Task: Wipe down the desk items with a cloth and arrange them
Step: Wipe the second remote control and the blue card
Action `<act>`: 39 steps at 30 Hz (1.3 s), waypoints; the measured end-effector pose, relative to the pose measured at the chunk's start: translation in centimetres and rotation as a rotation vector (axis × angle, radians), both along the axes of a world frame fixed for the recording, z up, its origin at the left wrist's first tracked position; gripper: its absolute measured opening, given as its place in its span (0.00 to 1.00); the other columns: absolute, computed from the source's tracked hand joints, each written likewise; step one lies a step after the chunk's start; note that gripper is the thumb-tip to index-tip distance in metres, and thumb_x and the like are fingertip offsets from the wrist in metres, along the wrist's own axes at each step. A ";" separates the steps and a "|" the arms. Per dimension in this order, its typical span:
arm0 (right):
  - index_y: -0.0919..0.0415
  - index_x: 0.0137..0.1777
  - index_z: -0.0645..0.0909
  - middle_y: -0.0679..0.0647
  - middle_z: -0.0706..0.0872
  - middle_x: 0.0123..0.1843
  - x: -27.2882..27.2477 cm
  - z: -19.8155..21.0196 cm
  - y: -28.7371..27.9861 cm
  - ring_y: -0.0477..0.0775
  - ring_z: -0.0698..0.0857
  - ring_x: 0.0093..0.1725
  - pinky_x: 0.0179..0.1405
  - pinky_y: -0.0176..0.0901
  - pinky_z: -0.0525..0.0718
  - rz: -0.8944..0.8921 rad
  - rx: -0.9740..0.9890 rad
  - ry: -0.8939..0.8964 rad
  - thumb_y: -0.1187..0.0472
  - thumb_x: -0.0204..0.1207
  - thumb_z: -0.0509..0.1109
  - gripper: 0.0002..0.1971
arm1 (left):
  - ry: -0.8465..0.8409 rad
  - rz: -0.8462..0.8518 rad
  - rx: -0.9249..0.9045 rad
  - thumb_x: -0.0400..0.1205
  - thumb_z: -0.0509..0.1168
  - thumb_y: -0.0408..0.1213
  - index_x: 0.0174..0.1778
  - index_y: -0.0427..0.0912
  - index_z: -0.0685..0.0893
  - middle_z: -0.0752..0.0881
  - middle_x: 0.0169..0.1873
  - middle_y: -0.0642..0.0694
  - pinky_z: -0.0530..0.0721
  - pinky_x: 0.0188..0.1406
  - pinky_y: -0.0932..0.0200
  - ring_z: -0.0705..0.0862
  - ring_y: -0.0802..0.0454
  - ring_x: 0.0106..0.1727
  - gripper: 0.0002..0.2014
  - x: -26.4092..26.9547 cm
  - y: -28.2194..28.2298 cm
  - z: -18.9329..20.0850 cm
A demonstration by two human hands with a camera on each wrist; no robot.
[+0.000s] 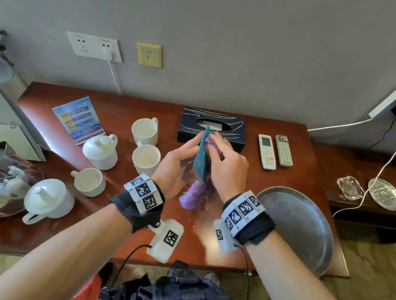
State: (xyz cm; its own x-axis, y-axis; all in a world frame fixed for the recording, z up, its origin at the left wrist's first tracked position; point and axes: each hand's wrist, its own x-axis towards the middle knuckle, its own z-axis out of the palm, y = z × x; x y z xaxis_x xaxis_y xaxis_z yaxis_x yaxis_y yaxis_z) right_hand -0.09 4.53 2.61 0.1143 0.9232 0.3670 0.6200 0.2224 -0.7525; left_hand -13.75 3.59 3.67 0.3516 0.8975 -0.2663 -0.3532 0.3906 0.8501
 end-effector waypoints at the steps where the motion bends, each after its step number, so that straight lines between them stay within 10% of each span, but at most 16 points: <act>1: 0.55 0.66 0.87 0.51 0.88 0.67 -0.3 -0.2 -0.6 0.51 0.84 0.69 0.67 0.39 0.80 0.043 0.056 -0.033 0.56 0.83 0.69 0.14 | 0.001 0.022 -0.004 0.90 0.53 0.39 0.81 0.57 0.72 0.84 0.71 0.44 0.81 0.60 0.45 0.84 0.41 0.69 0.23 -0.1 0.3 0.1; 7: 0.59 0.65 0.87 0.55 0.88 0.66 -0.6 -2.4 -2.1 0.57 0.83 0.71 0.65 0.47 0.85 0.191 0.260 -0.159 0.56 0.82 0.66 0.16 | -0.001 0.039 -0.036 0.90 0.52 0.42 0.82 0.54 0.72 0.84 0.71 0.45 0.80 0.68 0.40 0.83 0.43 0.71 0.22 -0.8 0.9 -0.3; 14: 0.53 0.65 0.88 0.50 0.90 0.64 -0.1 -0.5 2.1 0.51 0.88 0.63 0.63 0.52 0.86 -0.030 0.006 0.055 0.56 0.83 0.70 0.13 | 0.058 -0.093 0.045 0.87 0.55 0.44 0.80 0.60 0.74 0.85 0.69 0.44 0.83 0.61 0.44 0.85 0.45 0.65 0.23 -0.5 1.0 -0.7; 19: 0.57 0.68 0.85 0.52 0.86 0.69 -0.5 -0.6 -0.2 0.44 0.81 0.72 0.68 0.28 0.77 0.080 0.060 0.077 0.59 0.84 0.70 0.15 | 0.112 -0.058 0.057 0.88 0.55 0.47 0.83 0.59 0.70 0.82 0.73 0.44 0.83 0.59 0.45 0.81 0.42 0.72 0.24 -0.4 1.7 -0.8; 26: 0.58 0.67 0.86 0.52 0.87 0.68 0.1 -0.3 1.4 0.50 0.82 0.72 0.71 0.46 0.82 0.019 0.024 0.097 0.60 0.84 0.70 0.14 | 0.126 -0.149 0.102 0.83 0.58 0.48 0.82 0.61 0.70 0.82 0.72 0.45 0.83 0.57 0.49 0.82 0.43 0.70 0.28 -0.5 1.6 -0.9; 30: 0.57 0.68 0.86 0.50 0.86 0.69 0.5 0.6 2.4 0.31 0.78 0.66 0.66 0.28 0.78 0.015 0.014 0.137 0.58 0.84 0.70 0.14 | 0.108 -0.138 0.105 0.79 0.61 0.46 0.82 0.62 0.69 0.82 0.72 0.40 0.84 0.57 0.45 0.81 0.37 0.70 0.32 -0.5 2.0 -1.0; 34: 0.57 0.66 0.87 0.48 0.88 0.65 0.8 1.2 2.8 0.36 0.83 0.63 0.67 0.41 0.83 -0.048 -0.042 0.245 0.58 0.83 0.70 0.14 | 0.095 -0.136 0.094 0.79 0.61 0.42 0.82 0.60 0.70 0.82 0.72 0.41 0.86 0.53 0.46 0.83 0.37 0.69 0.32 -0.4 1.9 -1.1; 39: 0.60 0.69 0.84 0.49 0.85 0.69 0.3 0.4 0.7 0.36 0.79 0.71 0.69 0.26 0.75 0.039 0.047 0.207 0.62 0.83 0.70 0.15 | 0.086 -0.083 0.098 0.80 0.61 0.40 0.82 0.59 0.72 0.82 0.72 0.42 0.85 0.52 0.48 0.82 0.38 0.70 0.31 -0.1 2.3 -0.9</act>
State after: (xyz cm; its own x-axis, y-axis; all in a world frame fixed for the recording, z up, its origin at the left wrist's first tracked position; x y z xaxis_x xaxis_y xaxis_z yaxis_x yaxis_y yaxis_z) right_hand 0.16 5.20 2.97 0.1564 0.9107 0.3822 0.4437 0.2810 -0.8510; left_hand -13.83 5.93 2.72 0.4054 0.8893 -0.2115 -0.2475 0.3295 0.9111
